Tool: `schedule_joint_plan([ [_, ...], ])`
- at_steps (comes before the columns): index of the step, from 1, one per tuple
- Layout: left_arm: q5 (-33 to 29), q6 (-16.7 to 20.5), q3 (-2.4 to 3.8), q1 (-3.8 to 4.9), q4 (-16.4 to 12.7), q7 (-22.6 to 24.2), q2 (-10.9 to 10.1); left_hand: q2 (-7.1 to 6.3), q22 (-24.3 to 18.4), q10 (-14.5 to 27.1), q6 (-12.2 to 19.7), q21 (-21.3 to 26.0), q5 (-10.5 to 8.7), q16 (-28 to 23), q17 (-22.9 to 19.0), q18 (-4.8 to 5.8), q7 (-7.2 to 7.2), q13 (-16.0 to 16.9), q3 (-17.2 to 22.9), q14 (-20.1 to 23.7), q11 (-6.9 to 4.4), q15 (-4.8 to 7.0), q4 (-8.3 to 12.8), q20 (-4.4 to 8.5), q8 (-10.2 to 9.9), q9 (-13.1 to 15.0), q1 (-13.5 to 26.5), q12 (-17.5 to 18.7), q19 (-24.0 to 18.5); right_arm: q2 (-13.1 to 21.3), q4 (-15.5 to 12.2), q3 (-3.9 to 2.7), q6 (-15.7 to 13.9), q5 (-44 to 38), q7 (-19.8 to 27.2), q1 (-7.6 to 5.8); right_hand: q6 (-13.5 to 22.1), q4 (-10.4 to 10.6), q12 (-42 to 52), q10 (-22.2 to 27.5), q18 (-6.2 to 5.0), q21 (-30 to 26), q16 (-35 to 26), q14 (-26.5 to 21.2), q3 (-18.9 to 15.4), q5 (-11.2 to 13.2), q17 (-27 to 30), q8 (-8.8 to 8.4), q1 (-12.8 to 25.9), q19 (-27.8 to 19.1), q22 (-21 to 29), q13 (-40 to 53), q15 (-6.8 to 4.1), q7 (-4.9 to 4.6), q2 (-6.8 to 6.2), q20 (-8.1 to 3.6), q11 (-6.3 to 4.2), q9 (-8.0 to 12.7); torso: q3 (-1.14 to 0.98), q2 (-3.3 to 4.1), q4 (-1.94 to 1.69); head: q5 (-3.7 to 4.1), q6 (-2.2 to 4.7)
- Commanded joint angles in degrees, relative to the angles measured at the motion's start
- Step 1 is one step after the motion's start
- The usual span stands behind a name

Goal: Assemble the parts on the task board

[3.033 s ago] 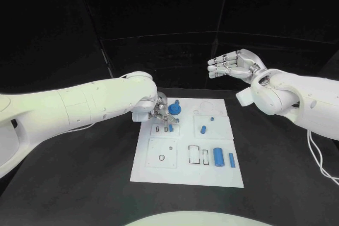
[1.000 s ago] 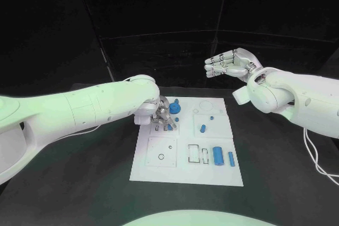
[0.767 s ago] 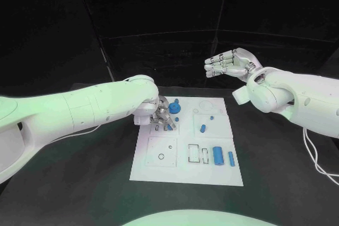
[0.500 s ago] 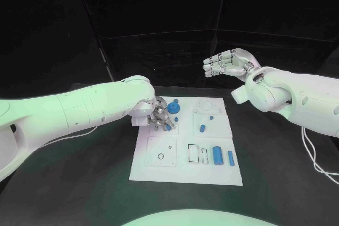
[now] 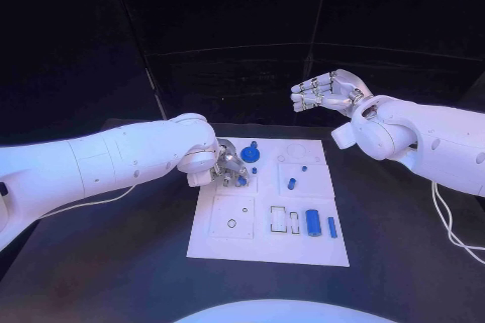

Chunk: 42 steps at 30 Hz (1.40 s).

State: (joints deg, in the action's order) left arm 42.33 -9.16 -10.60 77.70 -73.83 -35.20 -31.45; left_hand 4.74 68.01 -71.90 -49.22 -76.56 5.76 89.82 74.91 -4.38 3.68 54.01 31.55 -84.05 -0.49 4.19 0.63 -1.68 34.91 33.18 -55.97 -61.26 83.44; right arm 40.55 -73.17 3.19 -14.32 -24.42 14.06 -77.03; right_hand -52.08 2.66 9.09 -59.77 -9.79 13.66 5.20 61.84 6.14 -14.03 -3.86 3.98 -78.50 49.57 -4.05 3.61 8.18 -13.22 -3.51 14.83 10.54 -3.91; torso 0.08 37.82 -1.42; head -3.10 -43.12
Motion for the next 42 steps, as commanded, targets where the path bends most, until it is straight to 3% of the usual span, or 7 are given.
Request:
schedule_joint_plan([
  [1, -0.9, 5.2, 0.00, -0.33, -0.8, 1.3, -0.7, -0.72, 0.2, -0.9, 0.4, -0.2, -0.05, 0.2, 15.1, 0.16, 0.03, 0.2, 8.7, -6.0, -0.26, 0.30, 8.0, 0.06, 0.3, 0.1, 0.0, -0.4, 0.4, 0.0, 0.0, -0.04, 0.8, -0.5, 0.2, -0.11, -0.2, 0.1, 0.2, 0.0, -0.73, -0.3, 0.3, 0.4, -0.3, -0.1, 0.0, 0.29, -0.1, 0.5, 0.1, 0.0, -0.07, -0.66, 0.65, 0.01, -0.27, -0.1, -0.18, -0.07, -0.34, 0.07, -0.08],
  [7, 2.1, 8.6, -0.01, -1.46, -2.2, 2.8, -1.9, -1.15, 0.6, -1.2, 0.4, -0.5, -0.07, 0.2, 15.1, 0.22, -0.04, 0.4, 9.5, -6.0, -0.33, 0.36, 7.9, 0.10, 0.7, 0.3, -0.1, -0.8, 0.5, 0.2, 0.0, -0.03, 0.7, -0.6, 0.2, -0.10, -0.2, 0.0, 0.2, 0.0, -0.72, -0.4, 0.3, 0.3, -0.4, 0.0, 0.1, 0.28, -0.1, 0.5, 0.1, 0.0, -0.06, -0.66, 0.63, 0.01, -0.26, -0.1, -0.18, -0.09, -0.49, 0.12, -0.19],
  [10, 3.6, 10.3, -0.02, -1.86, -2.8, 3.6, -2.4, -1.31, 0.6, -1.2, 0.4, -0.5, -0.08, 0.2, 15.1, 0.23, -0.06, 0.4, 9.8, -6.0, -0.35, 0.37, 7.9, 0.11, 0.8, 0.4, -0.2, -0.8, 0.5, 0.2, 0.0, -0.03, 0.7, -0.7, 0.2, -0.10, -0.2, 0.0, 0.2, 0.1, -0.72, -0.4, 0.3, 0.3, -0.4, 0.0, 0.1, 0.28, -0.2, 0.5, 0.1, 0.0, -0.06, -0.67, 0.63, 0.02, -0.25, -0.1, -0.20, -0.10, -0.35, 0.01, -0.28],
  [16, 8.5, 16.3, -0.03, -2.88, -4.6, 5.8, -3.6, -1.88, 1.1, -1.3, 0.4, -0.8, -0.12, 0.2, 15.1, 0.31, -0.12, 0.4, 10.5, -6.0, -0.42, 0.43, 7.9, 0.16, 1.1, 0.6, -0.5, -1.0, 0.7, 0.5, -0.2, -0.03, 0.7, -0.7, 0.2, -0.10, -0.2, 0.0, 0.2, 0.1, -0.72, -0.4, 0.2, 0.3, -0.4, 0.0, 0.1, 0.28, -0.2, 0.5, 0.1, 0.0, -0.06, -0.67, 0.63, 0.02, -0.25, -0.1, -0.23, -0.09, -0.37, -0.07, -0.31],
  [25, 10.3, 23.5, -0.04, -4.60, -7.8, 6.8, -5.2, -2.41, 1.9, -1.8, 0.3, -1.3, -0.15, 0.2, 15.1, 0.46, -0.23, 0.9, 11.1, -6.0, -0.52, 0.51, 7.6, 0.24, 1.5, 0.7, -0.7, -1.6, 0.9, 0.9, -0.3, -0.03, 0.7, -0.7, 0.2, -0.10, -0.2, 0.0, 0.3, 0.1, -0.71, -0.4, 0.2, 0.3, -0.5, 0.0, 0.1, 0.27, -0.2, 0.5, 0.1, 0.0, -0.05, -0.68, 0.64, 0.02, -0.24, 0.0, -0.15, -0.09, -0.40, 0.03, -0.37],
  [35, 12.7, 23.6, -0.05, -5.09, -8.5, 6.2, -5.7, -2.78, 2.1, -1.9, 0.3, -1.5, -0.14, 0.2, 15.1, 0.50, -0.29, 0.8, 11.5, -6.0, -0.59, 0.57, 7.5, 0.29, 1.7, 0.9, -0.9, -1.6, 1.0, 1.0, -0.3, -0.03, 0.7, -0.7, 0.2, -0.10, -0.2, 0.0, 0.3, 0.1, -0.71, -0.5, 0.2, 0.2, -0.5, 0.1, 0.1, 0.27, -0.1, 0.5, 0.1, 0.0, -0.04, -0.69, 0.68, 0.02, -0.23, 0.0, -0.18, -0.04, -0.24, -0.08, -0.43],
  [42, 14.4, 20.9, -0.05, -5.16, -8.2, 5.7, -5.6, -3.35, 2.1, -1.8, 0.4, -1.4, -0.15, 0.2, 15.1, 0.48, -0.35, 0.6, 12.1, -6.0, -0.66, 0.64, 7.7, 0.36, 2.1, 1.0, -1.4, -1.5, 1.0, 0.9, -0.2, -0.03, 0.9, -0.7, 0.0, -0.09, -0.2, 0.1, 0.3, 0.1, -0.71, -0.5, 0.2, 0.2, -0.6, 0.1, 0.1, 0.28, -0.1, 0.6, 0.1, 0.0, -0.03, -0.69, 0.77, 0.02, -0.22, 0.0, -0.18, -0.03, -0.23, -0.09, -0.51],
])
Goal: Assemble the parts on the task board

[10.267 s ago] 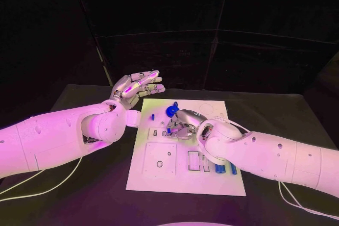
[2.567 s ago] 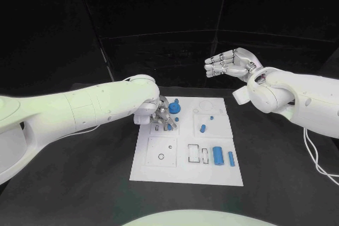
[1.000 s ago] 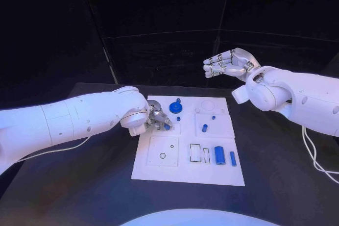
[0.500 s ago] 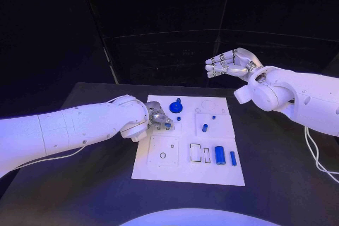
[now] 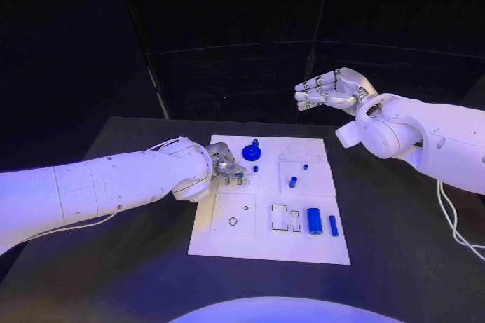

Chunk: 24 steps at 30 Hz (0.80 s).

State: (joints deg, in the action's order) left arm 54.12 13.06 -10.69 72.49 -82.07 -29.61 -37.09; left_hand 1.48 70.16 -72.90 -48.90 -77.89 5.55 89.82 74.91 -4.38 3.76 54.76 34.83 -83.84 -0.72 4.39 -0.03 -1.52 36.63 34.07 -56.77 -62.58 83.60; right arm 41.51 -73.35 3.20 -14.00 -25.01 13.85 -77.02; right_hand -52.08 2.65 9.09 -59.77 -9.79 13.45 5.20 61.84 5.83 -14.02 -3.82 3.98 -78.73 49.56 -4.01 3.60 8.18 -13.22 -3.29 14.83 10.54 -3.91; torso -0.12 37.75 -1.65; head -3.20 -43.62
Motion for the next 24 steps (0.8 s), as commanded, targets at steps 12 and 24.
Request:
schedule_joint_plan([
  [12, 5.1, -5.3, 0.04, 0.05, 0.4, -0.4, 0.4, -0.38, -0.2, -0.8, 0.0, 0.0, 0.05, 0.2, 15.1, 0.45, -0.45, -0.2, 9.0, -6.2, -0.43, 0.46, 8.4, 0.23, 0.5, 0.2, -0.8, -0.2, 0.8, -0.2, -0.1, -0.04, 1.2, -1.5, 0.3, -0.09, -0.2, 0.1, 0.3, 0.2, -0.70, -0.4, 0.3, 0.2, -0.4, 0.1, 0.1, 0.27, 0.2, 0.6, 0.1, 0.0, -0.02, -0.71, 0.63, 0.02, -0.21, 0.0, -0.01, 0.01, -0.04, -0.02, -0.34],
  [24, 5.8, -6.6, 0.04, 0.06, 0.8, -0.5, 0.7, -0.65, -0.3, -0.7, 0.0, 0.1, 0.02, 0.2, 15.1, 0.43, -0.47, -0.5, 9.0, -6.2, -0.45, 0.47, 8.4, 0.24, 0.7, 0.3, -0.9, 0.0, 0.7, -0.4, 0.0, -0.03, 2.1, -1.7, -0.1, -0.08, 0.0, 0.4, 0.4, 0.5, -0.67, -0.7, 0.2, -0.1, -1.0, 0.1, 0.1, 0.18, 0.6, 0.6, 0.1, 0.0, 0.07, -0.81, 0.93, 0.08, -0.09, 0.0, -0.05, 0.06, -0.05, -0.08, -0.48],
])
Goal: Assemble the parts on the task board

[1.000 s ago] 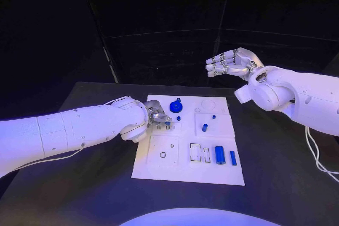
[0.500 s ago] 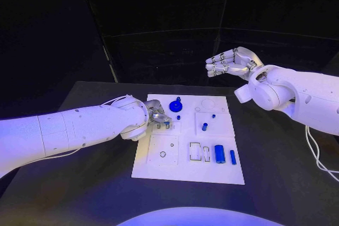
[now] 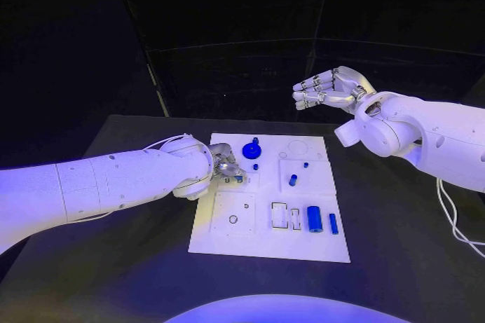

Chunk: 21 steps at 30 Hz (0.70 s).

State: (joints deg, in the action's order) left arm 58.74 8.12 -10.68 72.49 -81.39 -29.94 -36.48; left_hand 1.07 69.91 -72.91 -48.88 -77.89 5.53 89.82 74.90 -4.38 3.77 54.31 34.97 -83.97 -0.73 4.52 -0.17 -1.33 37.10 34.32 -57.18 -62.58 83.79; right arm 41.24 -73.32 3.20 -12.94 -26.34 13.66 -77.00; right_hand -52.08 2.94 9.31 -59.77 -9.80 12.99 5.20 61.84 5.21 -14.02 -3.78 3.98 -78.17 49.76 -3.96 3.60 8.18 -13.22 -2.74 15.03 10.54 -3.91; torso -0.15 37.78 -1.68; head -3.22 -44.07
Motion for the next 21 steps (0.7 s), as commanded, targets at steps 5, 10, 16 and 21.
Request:
schedule_joint_plan([
  [5, 1.4, -2.0, 0.03, 0.07, 0.5, -0.3, 0.2, -0.27, -0.2, -0.5, 0.0, 0.2, 0.04, 0.2, 15.1, 0.40, -0.48, -0.5, 8.9, -6.0, -0.45, 0.34, 8.6, 0.06, 0.2, 0.1, -0.5, 0.3, 0.5, -0.1, 0.1, -0.03, 1.5, -0.4, 0.1, -0.10, 0.1, 0.2, 0.3, 0.7, -0.65, -0.5, 0.2, -0.3, -0.7, 0.0, 0.1, 0.13, 0.3, 0.4, 0.1, 0.0, 0.13, -0.87, 0.51, -0.08, -0.03, 0.0, 0.00, 0.00, -0.01, -0.21, -0.07],
  [10, 1.7, -2.1, 0.03, 0.07, 0.9, -0.3, 0.5, -0.31, -0.3, -0.5, 0.0, 0.2, 0.03, 0.2, 15.1, 0.39, -0.48, -0.6, 8.9, -6.0, -0.45, 0.35, 8.6, 0.06, 0.3, 0.1, -0.5, 0.3, 0.5, -0.2, 0.1, -0.03, 1.6, -0.4, 0.1, -0.10, 0.2, 0.4, 0.3, 0.8, -0.65, -0.6, 0.2, -0.4, -1.0, 0.0, 0.1, 0.12, 0.4, 0.3, 0.1, 0.0, 0.15, -0.90, 0.73, -0.04, 0.01, 0.0, 0.01, 0.02, -0.02, -0.22, -0.09],
  [16, 2.1, -2.9, 0.02, 0.07, 1.3, -0.4, 0.9, -0.34, -0.3, -0.4, 0.0, 0.2, 0.03, 0.2, 15.1, 0.39, -0.48, -0.6, 8.9, -6.0, -0.45, 0.35, 8.6, 0.06, 0.3, 0.1, -0.5, 0.4, 0.5, -0.2, 0.2, -0.03, 1.4, -0.8, -0.3, -0.09, 0.2, 0.6, 0.4, 0.9, -0.66, -0.8, 0.2, -0.4, -1.3, -0.1, 0.1, 0.15, 0.6, 0.4, 0.1, 0.0, 0.16, -0.91, 0.92, -0.02, 0.02, 0.0, 0.04, 0.01, -0.07, -0.50, -0.09],
  [21, 2.6, -3.9, 0.02, 0.07, 1.4, -0.5, 1.0, -0.36, -0.2, -0.5, 0.0, 0.1, 0.02, 0.2, 15.1, 0.41, -0.48, -0.6, 8.9, -6.0, -0.45, 0.35, 8.6, 0.06, 0.3, 0.1, -0.5, 0.4, 0.5, -0.2, 0.3, -0.03, 1.3, -0.9, -0.5, -0.09, 0.1, 0.7, 0.5, 0.9, -0.67, -0.8, 0.2, -0.4, -1.4, -0.1, 0.1, 0.17, 0.7, 0.4, 0.1, 0.0, 0.16, -0.91, 1.00, -0.02, 0.02, 0.0, 0.01, -0.01, -0.04, -0.62, -0.22],
])
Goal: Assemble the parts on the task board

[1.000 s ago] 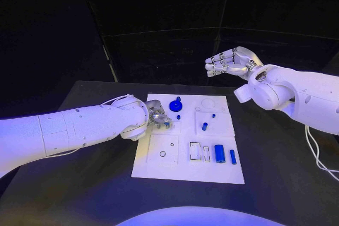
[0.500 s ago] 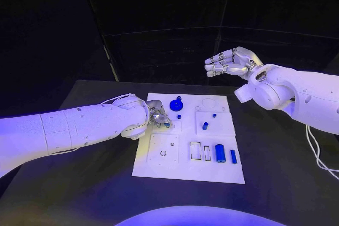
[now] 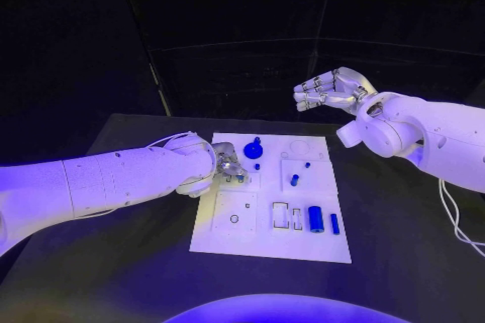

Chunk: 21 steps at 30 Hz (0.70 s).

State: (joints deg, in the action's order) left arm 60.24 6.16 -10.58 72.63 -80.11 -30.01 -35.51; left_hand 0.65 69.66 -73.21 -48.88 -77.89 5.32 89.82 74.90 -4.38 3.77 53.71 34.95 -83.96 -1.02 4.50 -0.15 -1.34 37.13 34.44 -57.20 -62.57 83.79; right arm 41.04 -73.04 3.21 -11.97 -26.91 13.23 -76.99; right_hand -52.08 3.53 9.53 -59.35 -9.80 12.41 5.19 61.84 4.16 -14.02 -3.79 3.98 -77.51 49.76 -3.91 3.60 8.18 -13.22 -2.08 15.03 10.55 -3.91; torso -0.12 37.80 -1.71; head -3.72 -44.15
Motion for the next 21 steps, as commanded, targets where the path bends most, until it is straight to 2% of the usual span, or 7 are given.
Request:
schedule_joint_plan([
  [1, 1.2, -2.2, -0.08, -0.07, 0.1, -0.5, 0.1, 0.05, 0.1, -0.2, 0.0, 0.1, 0.23, 0.2, 15.1, 0.42, -0.49, 0.0, 8.9, -6.0, -0.15, 0.37, 8.5, 0.06, 0.3, 0.0, -0.5, 0.4, 0.5, 0.0, 0.0, -0.04, 0.4, -0.4, 0.0, -0.10, 0.1, 0.1, 0.3, 0.5, -0.66, -0.3, 0.2, -0.4, -0.4, -0.1, 0.1, 0.17, 0.0, 0.4, 0.1, 0.0, 0.16, -0.90, 0.34, -0.02, 0.01, 0.0, -0.03, -0.02, 0.00, -0.18, -0.11],
  [11, 1.3, -3.3, -0.08, -0.07, -0.1, -0.6, 0.2, -0.04, 0.2, -0.2, 0.0, 0.0, 0.20, 0.2, 15.1, 0.44, -0.49, 0.0, 8.9, -6.0, -0.15, 0.37, 8.5, 0.07, 0.3, 0.0, -0.5, 0.4, 0.6, 0.0, 0.0, -0.04, 0.4, -0.4, -0.1, -0.10, 0.1, 0.2, 0.4, 0.5, -0.67, -0.3, 0.3, -0.4, -0.5, -0.1, 0.1, 0.20, 0.1, 0.5, 0.0, 0.0, 0.15, -0.89, 0.43, -0.01, -0.01, 0.0, -0.01, -0.02, 0.01, 0.12, -0.25],
  [21, 1.3, -4.0, -0.08, -0.07, 0.0, -0.6, 0.1, -0.07, 0.2, -0.2, 0.0, 0.1, 0.19, 0.2, 15.1, 0.44, -0.49, 0.0, 8.9, -6.0, -0.16, 0.37, 8.5, 0.07, 0.3, 0.0, -0.5, 0.3, 0.5, 0.0, 0.0, -0.04, 0.6, -0.4, -0.1, -0.10, 0.1, 0.2, 0.4, 0.5, -0.68, -0.3, 0.3, -0.4, -0.6, -0.1, 0.1, 0.23, 0.2, 0.5, 0.0, 0.0, 0.13, -0.87, 0.48, -0.01, -0.02, 0.0, -0.02, -0.05, -0.03, 0.00, -0.37],
])
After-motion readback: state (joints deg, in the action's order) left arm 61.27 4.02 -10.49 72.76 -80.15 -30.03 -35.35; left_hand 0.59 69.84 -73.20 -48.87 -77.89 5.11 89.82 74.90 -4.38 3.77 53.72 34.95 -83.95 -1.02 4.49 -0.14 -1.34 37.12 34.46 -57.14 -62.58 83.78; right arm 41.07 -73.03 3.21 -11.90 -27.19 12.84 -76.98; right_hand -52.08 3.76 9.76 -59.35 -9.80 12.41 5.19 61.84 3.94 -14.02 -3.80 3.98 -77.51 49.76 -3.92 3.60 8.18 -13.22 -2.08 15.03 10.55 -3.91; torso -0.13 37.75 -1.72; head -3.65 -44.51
